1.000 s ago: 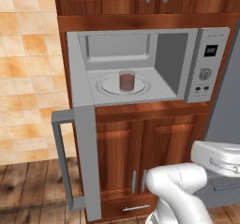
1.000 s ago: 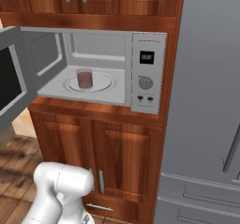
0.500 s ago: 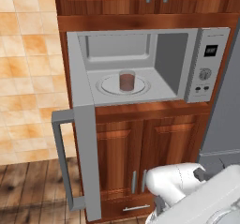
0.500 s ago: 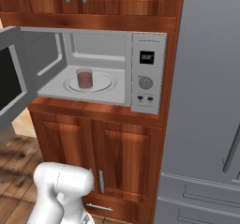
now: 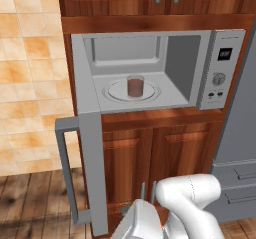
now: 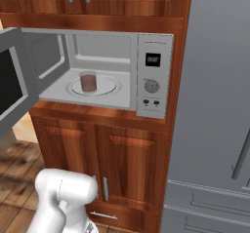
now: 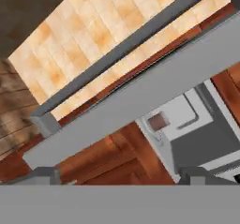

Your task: Place the microwavable item in the microwave. Then, close the microwave door and press the start button.

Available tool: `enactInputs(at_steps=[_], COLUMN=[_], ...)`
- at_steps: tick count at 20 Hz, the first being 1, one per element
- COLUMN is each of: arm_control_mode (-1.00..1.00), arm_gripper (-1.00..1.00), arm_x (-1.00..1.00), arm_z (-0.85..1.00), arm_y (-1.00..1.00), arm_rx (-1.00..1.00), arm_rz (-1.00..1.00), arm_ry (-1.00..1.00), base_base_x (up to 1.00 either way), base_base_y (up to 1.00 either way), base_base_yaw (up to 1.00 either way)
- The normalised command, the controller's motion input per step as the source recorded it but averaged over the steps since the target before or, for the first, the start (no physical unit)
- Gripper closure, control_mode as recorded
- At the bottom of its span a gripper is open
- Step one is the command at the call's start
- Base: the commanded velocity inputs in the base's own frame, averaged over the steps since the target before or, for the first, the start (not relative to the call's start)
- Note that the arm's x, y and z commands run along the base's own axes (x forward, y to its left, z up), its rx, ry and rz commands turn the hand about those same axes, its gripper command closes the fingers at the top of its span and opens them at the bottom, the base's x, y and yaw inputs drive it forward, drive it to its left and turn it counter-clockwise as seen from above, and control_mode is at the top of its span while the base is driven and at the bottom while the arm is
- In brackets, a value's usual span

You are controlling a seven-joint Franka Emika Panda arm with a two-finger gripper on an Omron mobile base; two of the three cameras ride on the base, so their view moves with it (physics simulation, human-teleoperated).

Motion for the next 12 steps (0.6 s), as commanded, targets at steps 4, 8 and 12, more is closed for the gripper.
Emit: enactInputs(at_steps=[4,8,12], arm_control_mode=[-1.0,-1.0,-1.0], arm_gripper=[-1.0,-1.0,-1.0], arm_x=[0.64,0.8,0.75], arm_z=[-0.32,-0.27,-0.37], arm_y=[0.97,0.86,0.93], arm_rx=[-0.55,-0.37,-0.34], arm_rz=[-0.01,-0.02,-0.01], arm_ry=[0.0,0.0,0.0], base_base_x=[0.0,0.0,0.0], base_base_y=[0.0,0.0,0.0], base_base_yaw=[0.0,0.0,0.0])
